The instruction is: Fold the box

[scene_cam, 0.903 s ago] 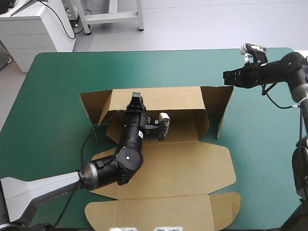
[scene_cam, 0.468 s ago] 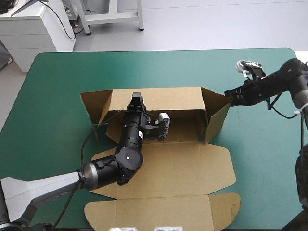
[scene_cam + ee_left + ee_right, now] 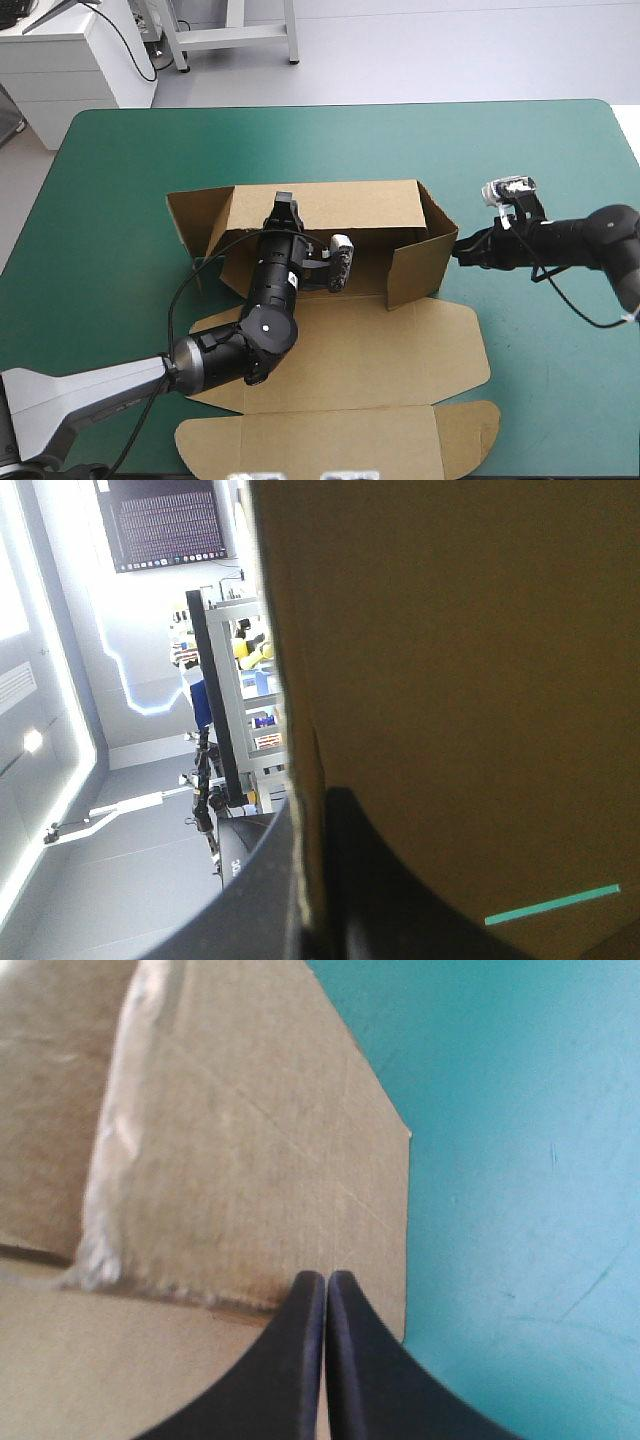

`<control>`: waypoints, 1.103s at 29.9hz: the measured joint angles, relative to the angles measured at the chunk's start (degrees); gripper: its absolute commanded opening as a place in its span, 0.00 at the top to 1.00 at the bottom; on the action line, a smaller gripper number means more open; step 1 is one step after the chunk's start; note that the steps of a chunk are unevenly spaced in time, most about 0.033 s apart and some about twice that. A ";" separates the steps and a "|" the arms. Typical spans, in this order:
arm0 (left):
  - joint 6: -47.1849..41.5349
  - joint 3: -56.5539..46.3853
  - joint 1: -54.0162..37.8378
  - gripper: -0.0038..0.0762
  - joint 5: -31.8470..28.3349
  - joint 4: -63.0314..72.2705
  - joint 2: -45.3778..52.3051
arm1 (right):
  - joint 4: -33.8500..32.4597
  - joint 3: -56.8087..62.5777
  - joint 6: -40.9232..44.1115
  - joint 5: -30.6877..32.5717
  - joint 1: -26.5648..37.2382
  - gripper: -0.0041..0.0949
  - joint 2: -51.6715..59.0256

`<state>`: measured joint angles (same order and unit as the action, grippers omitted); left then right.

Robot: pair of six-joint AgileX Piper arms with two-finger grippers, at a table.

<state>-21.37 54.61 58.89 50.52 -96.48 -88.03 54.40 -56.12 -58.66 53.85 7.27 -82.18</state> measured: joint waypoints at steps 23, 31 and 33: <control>0.00 0.00 0.00 0.96 0.02 0.00 0.00 | 18.40 12.60 -39.65 -7.32 0.00 0.14 7.98; -0.20 0.00 0.00 0.96 -0.12 0.03 0.00 | 16.08 12.60 -32.92 -11.34 -7.17 0.22 7.98; -0.20 0.00 0.00 0.96 -0.12 0.03 0.00 | 13.56 12.63 -28.72 -16.61 -11.03 0.25 7.98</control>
<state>-21.57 54.61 58.89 50.40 -96.45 -88.03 67.95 -43.50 -87.38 37.24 -3.76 -74.20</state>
